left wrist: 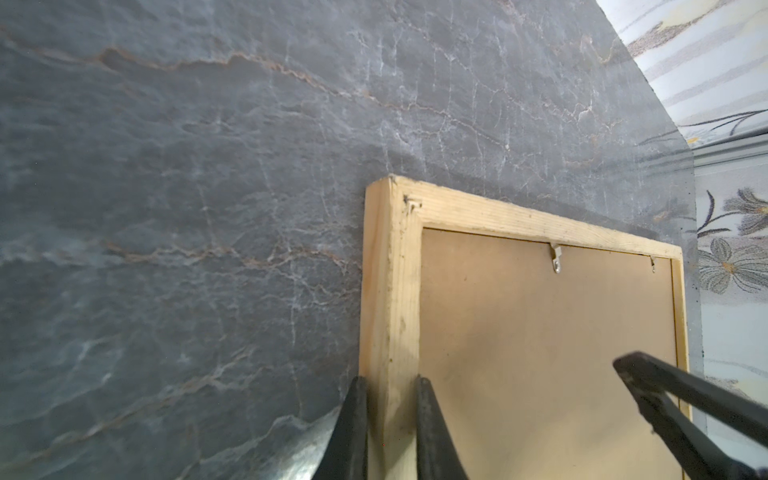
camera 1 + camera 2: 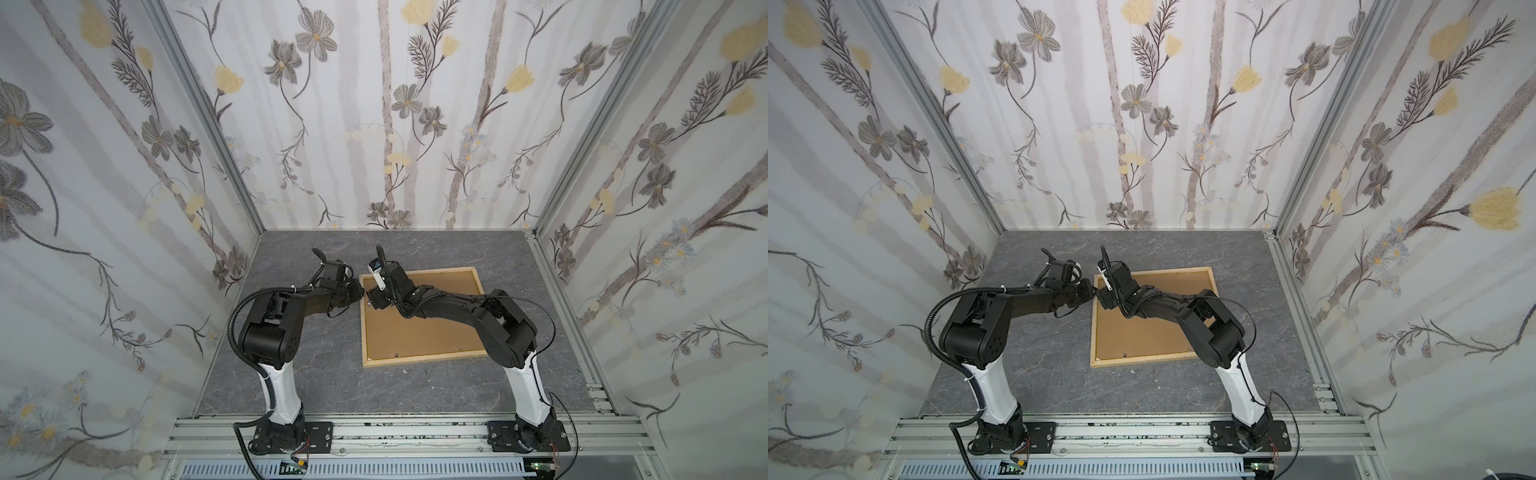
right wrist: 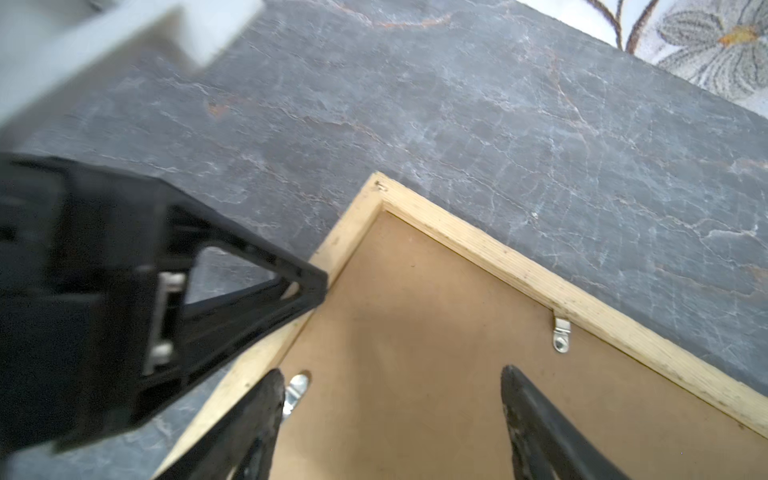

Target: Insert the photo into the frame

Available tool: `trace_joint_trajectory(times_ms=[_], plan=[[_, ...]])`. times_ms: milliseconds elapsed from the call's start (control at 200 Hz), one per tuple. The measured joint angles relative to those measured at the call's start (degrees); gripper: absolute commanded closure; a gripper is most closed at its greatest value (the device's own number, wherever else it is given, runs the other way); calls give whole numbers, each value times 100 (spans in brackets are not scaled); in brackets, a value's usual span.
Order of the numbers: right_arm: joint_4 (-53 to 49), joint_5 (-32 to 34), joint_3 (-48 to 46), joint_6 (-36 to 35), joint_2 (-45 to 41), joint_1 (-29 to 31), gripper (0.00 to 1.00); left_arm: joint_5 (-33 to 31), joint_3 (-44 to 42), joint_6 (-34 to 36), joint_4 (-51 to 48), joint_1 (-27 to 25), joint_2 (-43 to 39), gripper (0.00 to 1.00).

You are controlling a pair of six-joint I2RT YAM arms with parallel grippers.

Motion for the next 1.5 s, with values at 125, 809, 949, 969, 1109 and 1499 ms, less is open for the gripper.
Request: trace_joint_trajectory(times_ms=[125, 809, 949, 969, 1109, 1499], plan=[[-199, 52, 33, 0, 129, -55, 20, 11, -4, 0, 13, 2, 4, 91], [-173, -903, 210, -269, 409, -39, 21, 31, 0, 0, 15, 7, 9, 91], [-173, -1250, 164, -354, 372, -48, 21, 35, 0, 0, 15, 7, 9, 91], [-175, -1290, 162, -358, 369, -48, 21, 35, 0, 0, 15, 7, 9, 91], [-256, -1458, 243, -358, 380, -79, 21, 37, 0, 4, 13, 7, 9, 91], [-385, -1386, 426, -232, 474, -144, 21, 42, 22, 9, -15, 7, 17, 91]])
